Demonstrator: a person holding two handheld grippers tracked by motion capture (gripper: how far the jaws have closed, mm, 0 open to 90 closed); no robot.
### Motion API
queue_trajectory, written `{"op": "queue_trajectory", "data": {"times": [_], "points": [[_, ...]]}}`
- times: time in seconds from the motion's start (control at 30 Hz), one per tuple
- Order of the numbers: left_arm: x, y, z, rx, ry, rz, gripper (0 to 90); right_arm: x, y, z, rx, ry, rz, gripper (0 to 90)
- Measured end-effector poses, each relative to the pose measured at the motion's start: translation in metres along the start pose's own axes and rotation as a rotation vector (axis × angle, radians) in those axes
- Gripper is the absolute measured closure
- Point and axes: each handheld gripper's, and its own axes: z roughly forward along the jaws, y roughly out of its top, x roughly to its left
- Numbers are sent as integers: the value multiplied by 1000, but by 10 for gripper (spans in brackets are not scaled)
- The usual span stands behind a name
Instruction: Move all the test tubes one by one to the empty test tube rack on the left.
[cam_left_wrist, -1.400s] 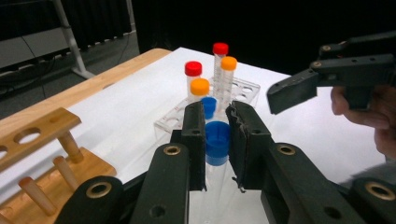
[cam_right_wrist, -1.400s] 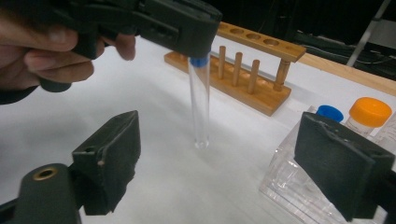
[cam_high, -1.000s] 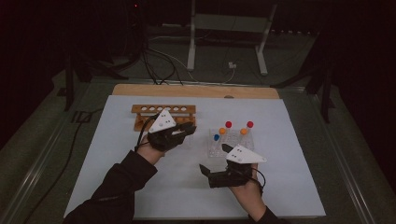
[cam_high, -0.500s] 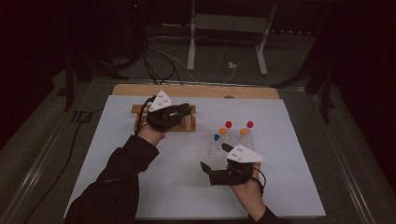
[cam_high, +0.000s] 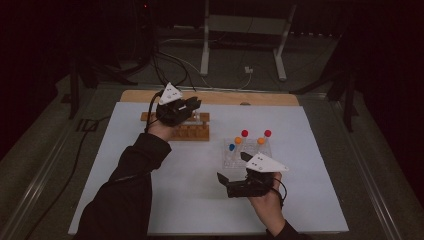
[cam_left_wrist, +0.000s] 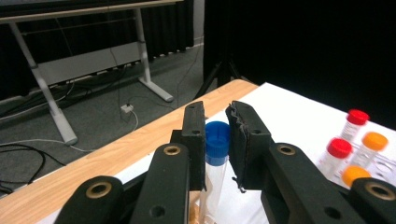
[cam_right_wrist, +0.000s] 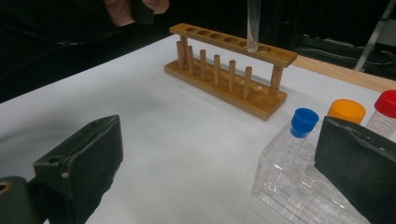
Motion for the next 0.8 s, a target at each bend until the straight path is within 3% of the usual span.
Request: {"op": "queue_trajectory", "data": {"times": [0.4, 0.53, 0.8], "points": [[20, -13, 28, 5, 76, -35, 781, 0, 0, 0, -2, 2, -4, 10], [21, -24, 37, 26, 79, -58, 781, -1, -1, 0, -4, 5, -4, 9], [19, -40, 45, 83, 75, -71, 781, -2, -2, -2, -74, 15, -41, 10]]}}
